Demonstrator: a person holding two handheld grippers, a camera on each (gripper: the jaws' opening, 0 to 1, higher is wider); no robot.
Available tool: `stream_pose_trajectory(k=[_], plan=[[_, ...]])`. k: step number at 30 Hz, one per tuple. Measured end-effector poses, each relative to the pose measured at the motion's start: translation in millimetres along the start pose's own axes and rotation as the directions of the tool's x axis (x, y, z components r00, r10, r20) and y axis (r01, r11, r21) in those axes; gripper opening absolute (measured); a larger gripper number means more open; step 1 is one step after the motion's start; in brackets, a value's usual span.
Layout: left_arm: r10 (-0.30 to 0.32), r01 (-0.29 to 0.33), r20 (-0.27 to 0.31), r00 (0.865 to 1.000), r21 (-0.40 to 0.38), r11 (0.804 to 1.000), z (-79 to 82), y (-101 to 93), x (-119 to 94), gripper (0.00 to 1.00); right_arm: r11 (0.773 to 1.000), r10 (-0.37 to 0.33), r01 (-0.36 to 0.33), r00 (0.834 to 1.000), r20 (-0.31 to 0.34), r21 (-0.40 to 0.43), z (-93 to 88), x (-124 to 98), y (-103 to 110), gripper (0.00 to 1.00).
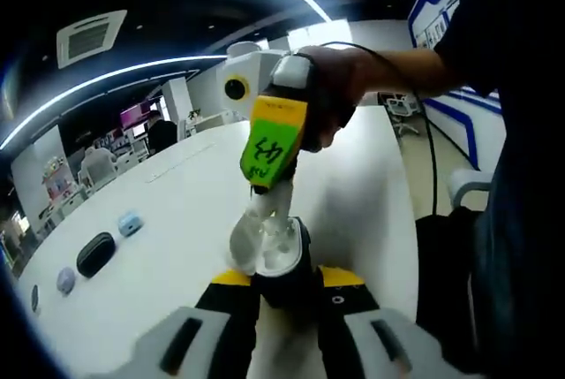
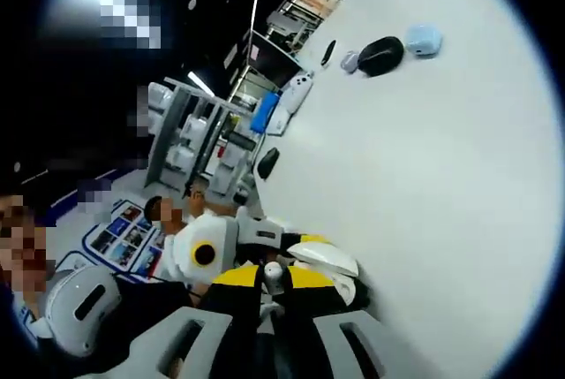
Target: Pick up the earbuds from the table and place the earbuds into the earbud case
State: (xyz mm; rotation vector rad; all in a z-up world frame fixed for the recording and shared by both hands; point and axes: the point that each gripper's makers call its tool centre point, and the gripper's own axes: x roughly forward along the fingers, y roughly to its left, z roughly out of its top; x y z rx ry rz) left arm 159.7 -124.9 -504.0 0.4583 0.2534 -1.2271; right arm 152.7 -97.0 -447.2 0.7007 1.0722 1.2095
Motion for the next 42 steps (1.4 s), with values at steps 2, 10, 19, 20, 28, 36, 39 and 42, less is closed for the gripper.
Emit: stream_pose_trajectory(k=[2,10,19,20,28,36,39,42], plan=[[0.001,-0.001,0.002,1.0,-0.002,1.0,0.0,0.0,0,0.26,1.0,-0.008,0.008,1.0,-0.014,0.004,-0.9,1,-2,0.1],[-0.002,0.002,0.004,1.0,0.001,1.0,0.1,-0.1,1,0.26,0.999,-0.025,0.027,0.998,-0.062,0.032,-4.8,1,-7,0.1],[-0.002,0.002,-0.002,1.0,0.013,1.0,0.6,-0.1,1,0.26,0.986,-0.101,0.084,0.988,-0.117,-0.141,-3.9,3,-8,0.1],[-0.002,0.002,-0.002,1.0,0.012,1.0,0.5,-0.1,1,0.26,0.976,-0.122,0.096,0.985,-0.122,-0.195,-3.5,4,-9,0.1],[-0.001,0.001,-0.001,1.0,0.002,1.0,0.1,0.3,1,0.26,0.913,-0.21,0.132,0.963,-0.168,-0.387,-5.2,9,-8,0.09],[0.0,0.0,0.005,1.0,-0.009,1.0,-0.2,1.0,1,0.26,0.879,-0.262,0.194,0.96,-0.101,-0.436,-0.6,6,-11,0.09],[0.002,-0.002,0.009,1.0,-0.012,1.0,-0.4,1.2,1,0.26,0.834,-0.28,0.216,0.959,-0.052,-0.507,-0.3,4,-9,0.08],[0.003,-0.003,0.013,1.0,-0.018,1.0,-0.7,1.3,1,0.26,0.828,-0.278,0.218,0.96,-0.04,-0.517,-6.2,2,-6,0.08]])
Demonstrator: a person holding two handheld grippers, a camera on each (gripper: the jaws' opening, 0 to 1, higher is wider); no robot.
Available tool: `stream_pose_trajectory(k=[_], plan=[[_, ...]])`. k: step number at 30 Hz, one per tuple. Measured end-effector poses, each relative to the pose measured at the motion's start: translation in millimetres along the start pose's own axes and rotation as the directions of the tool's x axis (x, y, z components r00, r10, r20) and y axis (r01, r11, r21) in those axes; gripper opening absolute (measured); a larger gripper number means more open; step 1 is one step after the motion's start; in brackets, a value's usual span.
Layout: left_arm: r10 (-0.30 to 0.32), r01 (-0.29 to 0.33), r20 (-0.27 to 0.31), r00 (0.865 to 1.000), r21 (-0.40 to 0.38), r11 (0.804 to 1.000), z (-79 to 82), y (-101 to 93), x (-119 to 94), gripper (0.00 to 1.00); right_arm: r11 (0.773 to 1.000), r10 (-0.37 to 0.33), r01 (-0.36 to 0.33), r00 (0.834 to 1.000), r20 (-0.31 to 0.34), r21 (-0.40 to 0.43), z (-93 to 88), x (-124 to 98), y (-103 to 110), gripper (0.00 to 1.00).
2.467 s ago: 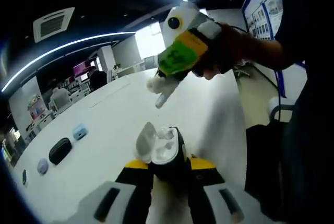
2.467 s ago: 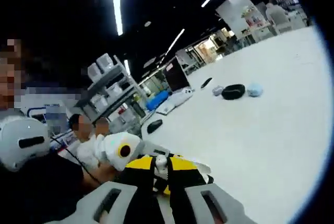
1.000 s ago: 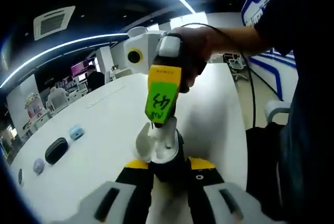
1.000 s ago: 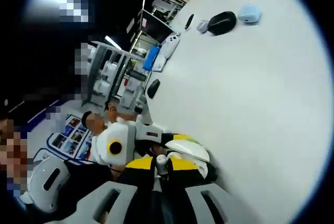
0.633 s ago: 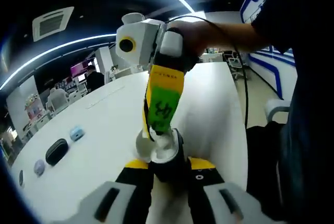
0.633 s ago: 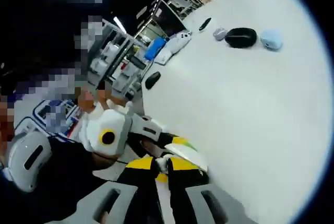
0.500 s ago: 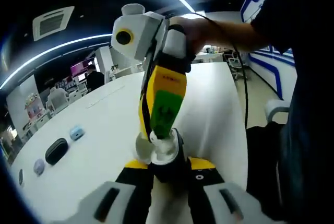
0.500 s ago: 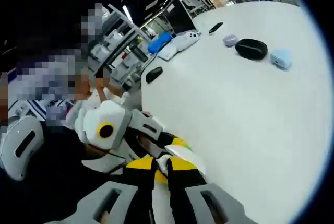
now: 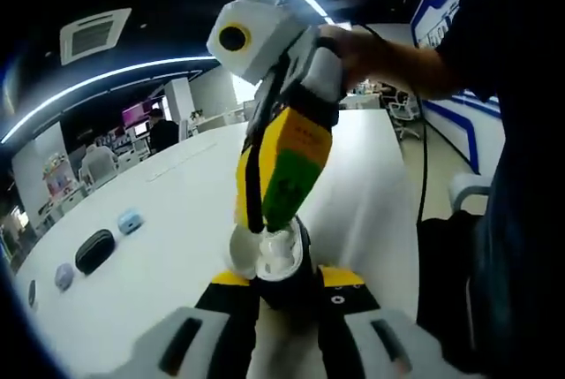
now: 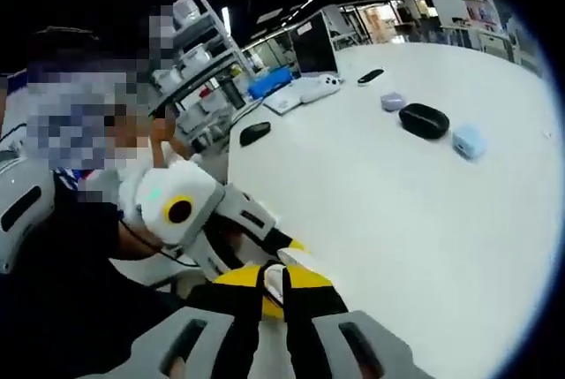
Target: Pick up the earbuds from the table and place the earbuds into the earbud case
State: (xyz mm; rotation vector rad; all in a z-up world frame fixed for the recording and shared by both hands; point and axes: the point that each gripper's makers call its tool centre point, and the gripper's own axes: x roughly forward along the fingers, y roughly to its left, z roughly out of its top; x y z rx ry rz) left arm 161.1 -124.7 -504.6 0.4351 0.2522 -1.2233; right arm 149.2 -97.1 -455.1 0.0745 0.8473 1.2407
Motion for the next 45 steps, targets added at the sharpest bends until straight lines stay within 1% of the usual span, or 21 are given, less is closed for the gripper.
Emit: stream_pose_trajectory(k=[6,8,9,11,12,13,14,15,16,19,21,22,24,28,30,33,35,36,40,43,45], plan=[[0.003,-0.003,0.002,1.0,-0.002,1.0,-0.5,-0.5,0,0.26,0.998,-0.051,0.054,0.997,0.053,-0.043,2.7,-11,-2,0.08],[0.005,-0.005,0.003,1.0,-0.002,1.0,-0.6,-0.6,0,0.26,0.99,-0.073,0.081,0.995,0.072,-0.112,5.9,-16,-5,0.08],[0.006,-0.006,0.003,1.0,-0.003,1.0,-0.7,-0.7,0,0.26,0.98,-0.089,0.101,0.993,0.074,-0.172,6.2,-19,-4,0.1],[0.007,-0.007,0.004,1.0,-0.005,1.0,-0.7,-0.7,0,0.26,0.947,-0.103,0.124,0.991,0.084,-0.297,8.3,-21,-1,0.13],[0.007,-0.007,0.006,1.0,-0.007,1.0,-0.7,-0.7,0,0.26,0.915,-0.108,0.139,0.989,0.101,-0.378,11.0,-21,2,0.19],[0.007,-0.006,0.008,1.0,-0.009,1.0,-0.8,-0.7,-1,0.26,0.896,-0.121,0.153,0.987,0.104,-0.417,11.3,-22,2,0.24],[0.006,-0.006,0.009,1.0,-0.011,1.0,-0.8,-0.7,-1,0.26,0.861,-0.146,0.177,0.984,0.102,-0.477,11.7,-23,2,0.29],[0.006,-0.006,0.011,1.0,-0.011,1.0,-0.8,-0.8,-1,0.26,0.817,-0.176,0.192,0.981,0.083,-0.543,9.4,-23,0,0.34],[0.006,-0.006,0.012,1.0,-0.012,1.0,-0.6,-0.8,-1,0.26,0.788,-0.198,0.199,0.978,0.066,-0.583,7.3,-23,-2,0.35],[0.005,-0.005,0.014,1.0,-0.008,1.0,-0.3,-1.0,-1,0.26,0.745,-0.234,0.197,0.972,0.026,-0.637,3.3,-20,-10,0.38],[0.004,-0.004,0.014,1.0,-0.005,1.0,-0.1,-1.2,-1,0.26,0.726,-0.244,0.183,0.97,0.0,-0.663,1.0,-17,-15,0.4],[0.004,-0.004,0.013,1.0,-0.003,1.0,0.0,-1.2,-1,0.26,0.701,-0.238,0.15,0.971,-0.03,-0.698,-2.7,-14,-17,0.42],[0.002,-0.002,0.008,1.0,0.005,1.0,0.4,-1.4,-1,0.26,0.68,-0.242,0.123,0.968,-0.062,-0.723,-6.7,-10,-21,0.48],[-0.001,0.001,-0.001,1.0,0.026,1.0,1.2,-1.7,-1,0.26,0.618,-0.271,0.067,0.953,-0.132,-0.783,-11.5,-2,-30,0.48],[-0.003,0.003,-0.006,1.0,0.036,0.999,1.5,-1.8,-1,0.26,0.612,-0.258,0.021,0.95,-0.175,-0.791,-15.8,3,-31,0.47],[-0.01,0.011,-0.015,1.0,0.055,0.998,2.2,-2.0,0,0.26,0.588,-0.262,-0.016,0.942,-0.209,-0.809,-17.6,8,-33,0.47],[-0.013,0.014,-0.021,1.0,0.068,0.998,2.7,-2.2,0,0.26,0.564,-0.278,-0.058,0.926,-0.256,-0.824,-22.2,8,-38,0.43],[-0.014,0.016,-0.024,1.0,0.072,0.997,3.0,-2.4,0,0.26,0.569,-0.271,-0.055,0.929,-0.251,-0.82,-21.9,10,-36,0.41],[-0.017,0.021,-0.041,0.999,0.106,0.994,4.0,-3.3,1,0.26,0.571,-0.27,-0.091,0.917,-0.292,-0.816,-26.9,14,-35,0.39],[-0.018,0.022,-0.041,0.999,0.103,0.994,3.7,-2.9,1,0.26,0.572,-0.278,-0.112,0.906,-0.32,-0.813,-32.6,15,-33,0.36],[-0.019,0.022,-0.033,0.999,0.086,0.996,3.1,-2.5,1,0.26,0.561,-0.293,-0.103,0.904,-0.313,-0.822,-32.1,15,-33,0.36]])
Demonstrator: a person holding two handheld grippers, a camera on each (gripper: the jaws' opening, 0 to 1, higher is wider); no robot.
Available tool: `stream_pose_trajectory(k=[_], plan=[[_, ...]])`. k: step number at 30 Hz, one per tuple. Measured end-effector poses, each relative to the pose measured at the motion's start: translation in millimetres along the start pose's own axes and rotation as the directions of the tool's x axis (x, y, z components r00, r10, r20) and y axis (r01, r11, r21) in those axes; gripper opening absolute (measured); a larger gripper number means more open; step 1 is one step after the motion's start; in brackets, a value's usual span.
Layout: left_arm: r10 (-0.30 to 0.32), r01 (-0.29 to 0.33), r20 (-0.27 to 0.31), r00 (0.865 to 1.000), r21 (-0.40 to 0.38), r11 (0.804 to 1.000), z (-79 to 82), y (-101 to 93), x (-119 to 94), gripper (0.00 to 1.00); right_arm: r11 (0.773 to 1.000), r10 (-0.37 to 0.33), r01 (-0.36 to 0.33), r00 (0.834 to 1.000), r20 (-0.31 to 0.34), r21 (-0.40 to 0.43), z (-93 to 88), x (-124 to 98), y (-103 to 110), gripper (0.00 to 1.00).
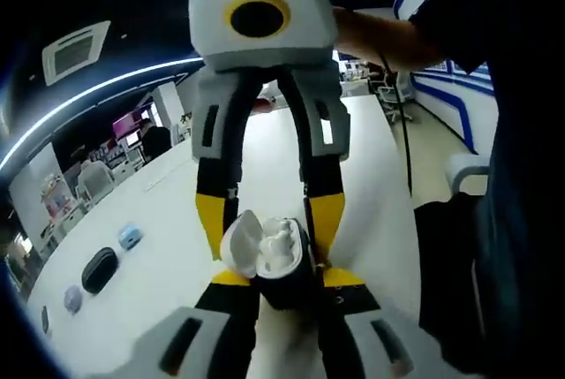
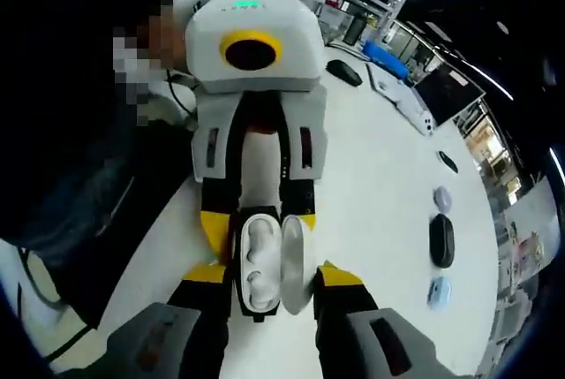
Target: Pick up the earbuds from the table and place the earbuds into the earbud case
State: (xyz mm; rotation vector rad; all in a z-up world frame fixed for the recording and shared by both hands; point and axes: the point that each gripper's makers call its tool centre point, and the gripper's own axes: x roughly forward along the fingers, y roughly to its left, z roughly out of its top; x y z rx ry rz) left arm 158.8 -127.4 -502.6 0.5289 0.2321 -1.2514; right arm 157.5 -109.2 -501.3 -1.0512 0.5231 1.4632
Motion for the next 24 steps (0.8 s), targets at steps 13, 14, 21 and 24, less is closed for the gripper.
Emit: stream_pose_trajectory(k=[13,14,21,24], plan=[[-0.016,0.02,0.043,0.999,-0.095,0.995,-3.2,-1.3,-1,0.25,0.973,-0.207,0.203,0.978,-0.025,-0.113,1.6,-7,2,0.35],[-0.017,0.021,0.045,0.999,-0.098,0.995,-3.3,-1.4,-1,0.25,0.966,-0.23,0.226,0.973,-0.025,-0.124,1.9,-8,3,0.34],[-0.015,0.023,0.059,0.998,-0.14,0.99,-4.3,-0.7,0,0.25,0.933,-0.322,0.315,0.947,-0.012,-0.176,4.0,-12,6,0.32],[-0.013,0.023,0.064,0.998,-0.16,0.987,-4.9,0.1,0,0.25,0.924,-0.343,0.337,0.939,0.001,-0.179,6.0,-14,8,0.27]])
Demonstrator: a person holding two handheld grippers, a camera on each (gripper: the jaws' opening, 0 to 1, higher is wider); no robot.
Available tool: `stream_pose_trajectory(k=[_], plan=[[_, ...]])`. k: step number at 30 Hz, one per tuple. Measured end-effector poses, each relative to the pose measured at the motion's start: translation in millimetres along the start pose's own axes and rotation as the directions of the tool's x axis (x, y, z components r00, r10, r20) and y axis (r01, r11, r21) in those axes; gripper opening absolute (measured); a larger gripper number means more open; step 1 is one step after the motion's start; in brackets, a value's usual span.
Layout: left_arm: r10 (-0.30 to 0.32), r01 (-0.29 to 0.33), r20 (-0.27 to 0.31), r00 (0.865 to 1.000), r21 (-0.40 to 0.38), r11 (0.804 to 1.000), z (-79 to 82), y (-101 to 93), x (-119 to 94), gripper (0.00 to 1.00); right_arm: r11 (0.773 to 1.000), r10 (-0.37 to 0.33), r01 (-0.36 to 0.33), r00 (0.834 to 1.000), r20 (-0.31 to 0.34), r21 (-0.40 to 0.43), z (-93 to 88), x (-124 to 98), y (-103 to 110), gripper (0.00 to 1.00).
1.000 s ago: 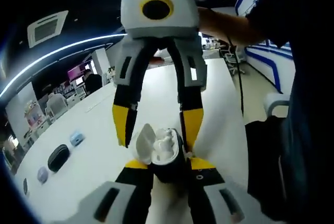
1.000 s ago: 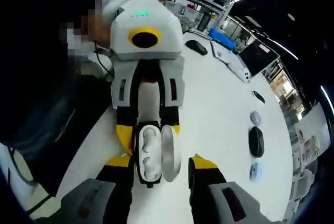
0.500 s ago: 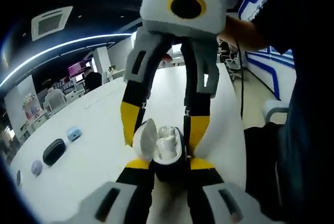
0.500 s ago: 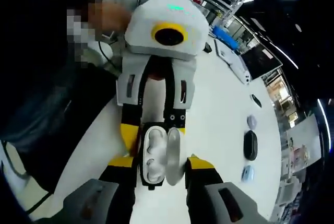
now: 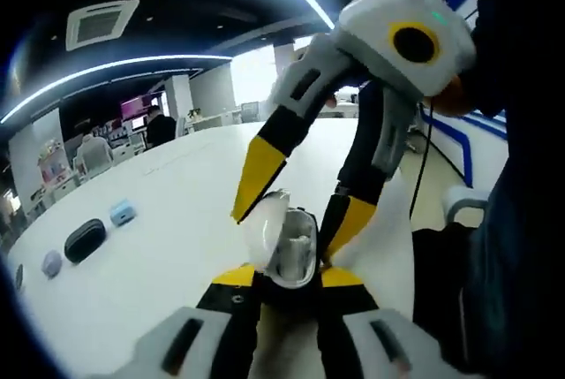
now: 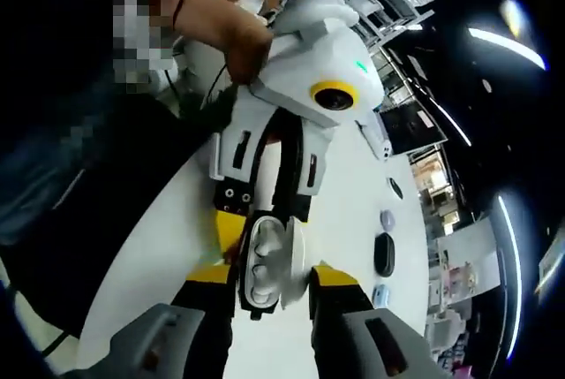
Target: Pick up the earbuds from the table and place the earbuds into the earbud case
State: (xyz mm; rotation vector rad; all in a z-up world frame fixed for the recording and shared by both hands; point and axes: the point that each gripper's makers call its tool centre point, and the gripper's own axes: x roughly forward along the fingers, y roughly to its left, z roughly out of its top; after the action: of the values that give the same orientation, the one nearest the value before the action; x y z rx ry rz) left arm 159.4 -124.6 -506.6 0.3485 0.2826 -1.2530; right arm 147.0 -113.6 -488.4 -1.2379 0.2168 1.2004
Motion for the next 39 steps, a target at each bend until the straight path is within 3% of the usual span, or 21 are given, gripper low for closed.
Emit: stream_pose_trajectory(k=[1,2,8,13,17,21,24,27,34,39], plan=[[0.002,-0.002,0.002,1.0,-0.008,1.0,-0.1,0.5,0,0.25,1.0,-0.004,0.004,1.0,0.003,0.002,0.8,-1,1,0.22],[0.0,0.0,0.003,1.0,-0.01,1.0,-0.1,0.6,0,0.25,0.999,-0.035,0.034,0.999,0.027,0.017,5.9,-2,-3,0.22],[-0.002,0.003,0.006,1.0,-0.014,1.0,1.0,-1.0,0,0.25,0.998,-0.051,0.05,0.998,0.023,0.042,4.7,-10,-4,0.22],[-0.001,0.002,0.008,1.0,-0.018,1.0,1.6,-1.4,0,0.25,0.99,-0.064,0.057,0.997,0.051,0.125,2.0,-13,-4,0.23],[-0.002,0.002,0.007,1.0,-0.016,1.0,1.7,-1.5,0,0.25,0.942,-0.086,0.031,0.985,0.151,0.334,-2.4,-19,-10,0.31],[-0.007,0.007,-0.004,1.0,-0.002,1.0,1.1,-1.0,-2,0.26,0.846,-0.088,-0.075,0.957,0.278,0.528,-6.7,-20,-13,0.37],[-0.006,0.006,-0.012,1.0,0.002,1.0,0.6,0.5,-4,0.27,0.772,-0.056,-0.188,0.931,0.36,0.607,-9.9,-13,-9,0.36],[-0.001,0.001,-0.02,1.0,0.006,1.0,-0.4,1.9,-6,0.27,0.767,-0.018,-0.229,0.926,0.376,0.6,-15.0,-2,-4,0.33],[0.006,-0.006,-0.024,1.0,-0.008,1.0,-4.0,2.8,-15,0.26,0.705,-0.004,-0.321,0.89,0.456,0.633,-8.9,14,-6,0.28],[0.014,-0.015,-0.018,1.0,-0.01,1.0,-5.2,3.9,-16,0.25,0.682,0.006,-0.353,0.878,0.478,0.64,-4.2,19,-3,0.27]])
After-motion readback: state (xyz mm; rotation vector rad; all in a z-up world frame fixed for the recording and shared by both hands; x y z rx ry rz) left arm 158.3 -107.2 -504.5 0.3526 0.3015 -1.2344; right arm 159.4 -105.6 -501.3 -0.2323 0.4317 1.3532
